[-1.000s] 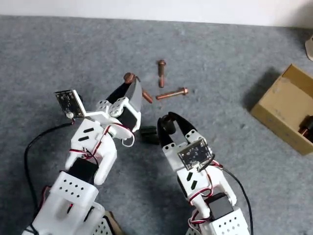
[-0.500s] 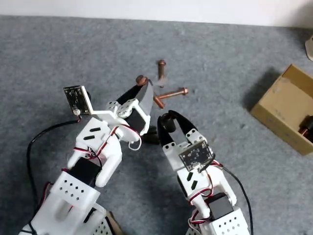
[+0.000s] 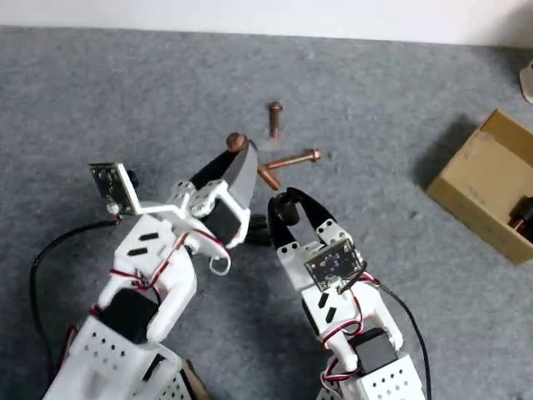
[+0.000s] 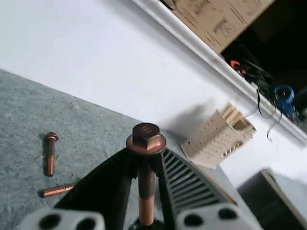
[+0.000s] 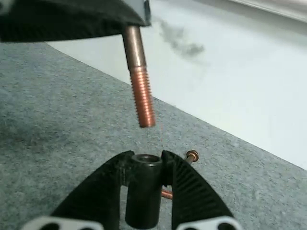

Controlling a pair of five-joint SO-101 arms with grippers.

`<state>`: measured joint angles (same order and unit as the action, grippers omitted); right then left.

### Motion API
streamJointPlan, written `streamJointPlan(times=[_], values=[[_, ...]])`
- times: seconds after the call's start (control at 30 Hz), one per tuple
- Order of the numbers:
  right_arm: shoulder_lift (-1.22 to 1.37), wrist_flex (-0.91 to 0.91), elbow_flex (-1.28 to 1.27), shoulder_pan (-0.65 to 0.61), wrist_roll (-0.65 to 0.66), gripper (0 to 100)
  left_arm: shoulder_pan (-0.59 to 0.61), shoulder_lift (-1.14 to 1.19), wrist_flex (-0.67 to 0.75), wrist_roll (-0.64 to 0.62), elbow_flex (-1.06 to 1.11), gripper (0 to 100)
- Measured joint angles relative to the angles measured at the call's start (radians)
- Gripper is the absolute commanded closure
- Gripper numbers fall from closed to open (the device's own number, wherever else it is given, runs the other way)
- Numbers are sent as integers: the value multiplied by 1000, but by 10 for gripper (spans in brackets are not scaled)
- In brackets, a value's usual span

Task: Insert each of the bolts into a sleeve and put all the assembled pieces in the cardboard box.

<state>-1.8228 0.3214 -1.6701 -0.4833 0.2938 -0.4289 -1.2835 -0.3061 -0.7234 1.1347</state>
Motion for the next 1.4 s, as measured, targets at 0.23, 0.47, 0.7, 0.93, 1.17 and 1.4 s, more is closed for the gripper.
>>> streamJointPlan(times=[0.23,0.47,0.7,0.93,1.17,1.4], values=[[0,0,0,0,0,994,-64,-3,-5,34,0,994],[0,0,0,0,0,994,-64,-3,-5,84,15,994],[0,0,0,0,0,994,-54,-3,-5,87,23,994],[0,0,0,2,2,994,-25,-5,-5,87,52,994],[0,0,0,2,2,994,-25,-5,-3,94,61,994],[2,0,0,2,3,994,-25,-12,94,124,109,994]])
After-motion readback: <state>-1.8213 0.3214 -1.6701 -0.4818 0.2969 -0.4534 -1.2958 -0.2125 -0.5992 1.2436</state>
